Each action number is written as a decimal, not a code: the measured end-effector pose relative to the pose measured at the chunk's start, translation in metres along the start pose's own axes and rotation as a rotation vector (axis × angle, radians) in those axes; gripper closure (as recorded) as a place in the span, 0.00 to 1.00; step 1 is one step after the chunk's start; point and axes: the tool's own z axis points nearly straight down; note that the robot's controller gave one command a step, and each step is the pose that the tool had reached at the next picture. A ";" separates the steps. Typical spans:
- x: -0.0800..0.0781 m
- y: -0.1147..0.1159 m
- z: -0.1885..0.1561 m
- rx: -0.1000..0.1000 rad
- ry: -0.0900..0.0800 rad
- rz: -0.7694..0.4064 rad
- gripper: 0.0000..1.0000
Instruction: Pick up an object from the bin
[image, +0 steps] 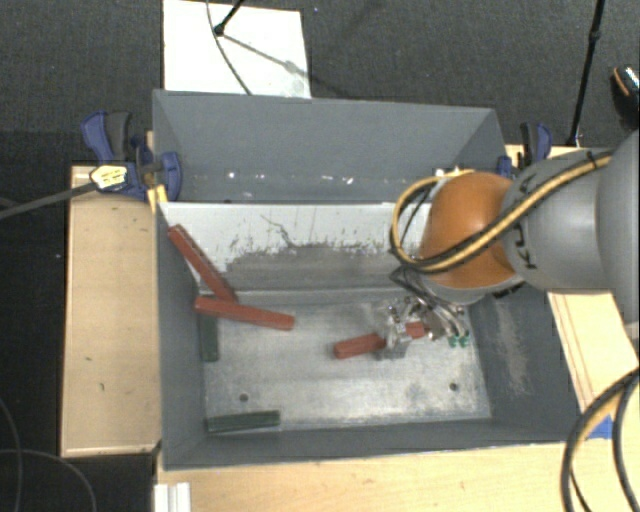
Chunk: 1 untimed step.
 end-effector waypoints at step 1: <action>-0.016 -0.003 -0.137 0.002 -0.009 -0.013 1.00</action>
Offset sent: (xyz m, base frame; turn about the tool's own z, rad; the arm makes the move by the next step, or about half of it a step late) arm 0.0131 -0.0002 0.1308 -0.0153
